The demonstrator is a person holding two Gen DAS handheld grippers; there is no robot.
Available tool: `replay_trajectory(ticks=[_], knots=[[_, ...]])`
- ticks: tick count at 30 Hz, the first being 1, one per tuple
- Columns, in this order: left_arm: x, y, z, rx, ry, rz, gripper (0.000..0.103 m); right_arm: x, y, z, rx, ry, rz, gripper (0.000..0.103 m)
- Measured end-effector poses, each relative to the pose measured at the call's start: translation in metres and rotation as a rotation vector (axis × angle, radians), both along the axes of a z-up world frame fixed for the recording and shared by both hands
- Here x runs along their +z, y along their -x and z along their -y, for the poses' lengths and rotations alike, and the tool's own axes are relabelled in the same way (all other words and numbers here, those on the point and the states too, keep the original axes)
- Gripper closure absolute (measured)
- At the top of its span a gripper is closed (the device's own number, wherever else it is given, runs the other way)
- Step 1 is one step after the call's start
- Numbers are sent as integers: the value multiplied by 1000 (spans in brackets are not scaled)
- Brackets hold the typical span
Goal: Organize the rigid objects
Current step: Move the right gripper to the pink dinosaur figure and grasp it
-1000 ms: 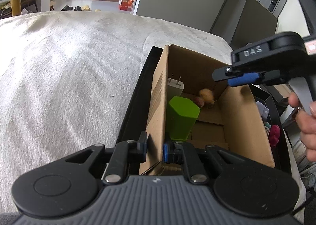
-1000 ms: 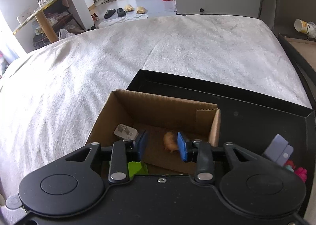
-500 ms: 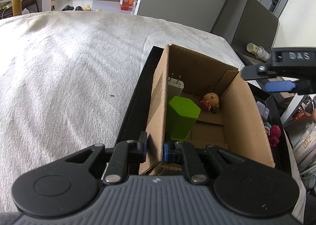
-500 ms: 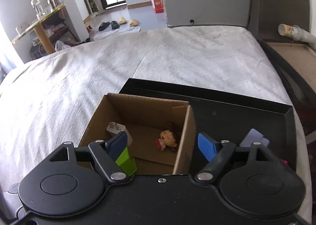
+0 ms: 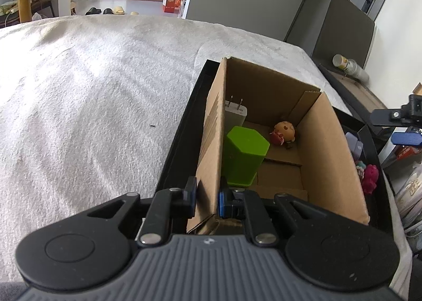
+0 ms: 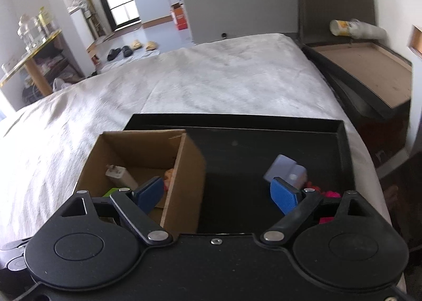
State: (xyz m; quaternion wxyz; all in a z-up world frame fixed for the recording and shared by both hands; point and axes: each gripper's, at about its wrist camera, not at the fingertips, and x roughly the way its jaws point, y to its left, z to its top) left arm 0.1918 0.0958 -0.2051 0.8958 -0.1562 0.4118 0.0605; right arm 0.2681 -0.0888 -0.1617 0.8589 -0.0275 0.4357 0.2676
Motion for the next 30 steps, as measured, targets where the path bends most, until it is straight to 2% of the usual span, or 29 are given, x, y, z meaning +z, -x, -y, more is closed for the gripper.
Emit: replay_trajectory(ticks=[3,10,13,19,24,30], knots=[[1,0,2,-4,-18,0,90,-1,3,9,-8,-11,24,8],[1,-1,3,2,-23,-5,90,-7,10,23,-17,-12,62,8],[1,-1,4,4,-26,-6,90,-14,7,32,-28,-30,22,8],[0,-2,5,3,-40,-8,90,-30,7,51,-69,0,-9,8],[-1,-3,6,3,-42,-11,90,-41,2,64,-105,37,1,8],[-1,-4,6,4,-39,-14,90,-56,-10,78,-156,26,-39,9]])
